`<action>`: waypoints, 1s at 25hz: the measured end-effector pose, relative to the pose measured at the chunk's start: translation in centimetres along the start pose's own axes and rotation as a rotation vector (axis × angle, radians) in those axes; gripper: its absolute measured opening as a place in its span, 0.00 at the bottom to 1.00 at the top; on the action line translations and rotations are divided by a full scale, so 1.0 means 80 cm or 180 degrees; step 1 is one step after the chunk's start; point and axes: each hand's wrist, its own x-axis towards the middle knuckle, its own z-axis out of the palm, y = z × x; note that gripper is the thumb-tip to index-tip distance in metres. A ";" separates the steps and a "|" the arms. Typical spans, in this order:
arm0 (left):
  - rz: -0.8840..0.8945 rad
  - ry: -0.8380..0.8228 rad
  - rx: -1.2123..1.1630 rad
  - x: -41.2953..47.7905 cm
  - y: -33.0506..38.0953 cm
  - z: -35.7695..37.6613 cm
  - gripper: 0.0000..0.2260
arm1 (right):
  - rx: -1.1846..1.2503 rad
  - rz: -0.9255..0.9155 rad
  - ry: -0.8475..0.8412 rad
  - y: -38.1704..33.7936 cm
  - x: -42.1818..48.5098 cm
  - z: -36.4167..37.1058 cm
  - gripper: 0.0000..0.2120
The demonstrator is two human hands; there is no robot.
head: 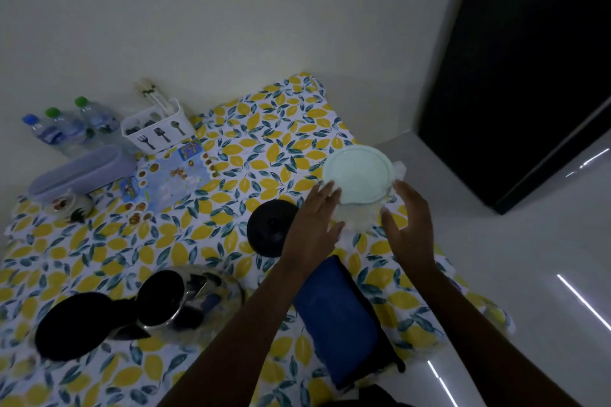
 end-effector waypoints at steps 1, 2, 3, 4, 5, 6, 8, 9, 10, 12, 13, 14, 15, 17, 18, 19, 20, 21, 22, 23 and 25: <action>-0.0150 0.0063 -0.0056 -0.027 -0.009 -0.005 0.26 | 0.0012 -0.0102 -0.0105 -0.010 -0.020 0.005 0.26; -0.0270 0.0121 -0.0097 -0.056 -0.017 -0.011 0.24 | 0.0040 -0.0161 -0.0252 -0.021 -0.041 0.013 0.29; -0.0364 0.0178 -0.0126 -0.083 -0.025 -0.017 0.23 | 0.0081 -0.0199 -0.0435 -0.031 -0.061 0.023 0.32; -0.0458 0.0236 -0.0138 -0.111 -0.034 -0.025 0.21 | 0.0114 -0.0251 -0.0671 -0.044 -0.082 0.037 0.35; -0.0532 0.0293 -0.0121 -0.136 -0.042 -0.033 0.20 | 0.0104 -0.0326 -0.0941 -0.056 -0.100 0.052 0.38; -0.0590 0.0361 -0.0081 -0.158 -0.049 -0.042 0.19 | 0.0045 -0.0420 -0.1206 -0.069 -0.115 0.070 0.41; -0.0698 0.0509 0.0018 -0.196 -0.066 -0.063 0.18 | -0.0035 -0.0578 -0.1686 -0.094 -0.143 0.108 0.47; -0.0739 0.0598 0.0075 -0.216 -0.075 -0.076 0.17 | -0.0040 -0.0650 -0.1885 -0.110 -0.157 0.126 0.49; -0.0747 0.0686 0.0152 -0.233 -0.084 -0.088 0.17 | -0.0043 -0.0733 -0.2031 -0.124 -0.170 0.143 0.50; -0.0762 0.0870 0.0313 -0.265 -0.100 -0.112 0.16 | -0.0101 -0.0946 -0.2166 -0.147 -0.191 0.171 0.53; -0.0794 0.0976 0.0384 -0.280 -0.108 -0.124 0.15 | -0.0150 -0.1046 -0.2188 -0.155 -0.200 0.183 0.54; -0.0839 0.1099 0.0471 -0.296 -0.118 -0.137 0.15 | -0.0194 -0.1113 -0.2208 -0.165 -0.210 0.195 0.54; -0.0882 0.1217 0.0583 -0.311 -0.128 -0.149 0.14 | -0.0239 -0.1112 -0.2247 -0.175 -0.217 0.204 0.54; -0.0945 0.1504 0.0809 -0.337 -0.150 -0.169 0.14 | -0.0298 -0.0972 -0.2311 -0.191 -0.226 0.219 0.54; -0.1024 0.1628 0.0844 -0.348 -0.159 -0.178 0.13 | -0.0280 -0.0883 -0.2298 -0.195 -0.228 0.225 0.53; -0.1155 0.1748 0.0820 -0.361 -0.168 -0.187 0.14 | -0.0245 -0.0804 -0.2264 -0.200 -0.228 0.231 0.53; -0.1352 0.1870 0.0730 -0.371 -0.174 -0.194 0.16 | -0.0190 -0.0708 -0.2259 -0.203 -0.226 0.235 0.53; -0.1632 0.2004 0.0512 -0.378 -0.179 -0.199 0.20 | -0.0123 -0.0593 -0.2294 -0.207 -0.224 0.237 0.52; -0.1941 0.2125 0.0095 -0.384 -0.181 -0.204 0.24 | -0.0049 -0.0469 -0.2352 -0.211 -0.221 0.239 0.52; -0.2179 0.2216 -0.0471 -0.388 -0.181 -0.207 0.29 | 0.0038 -0.0359 -0.2393 -0.214 -0.219 0.240 0.50; -0.2257 0.2252 -0.1446 -0.389 -0.176 -0.212 0.34 | 0.0227 -0.0261 -0.2374 -0.220 -0.219 0.241 0.44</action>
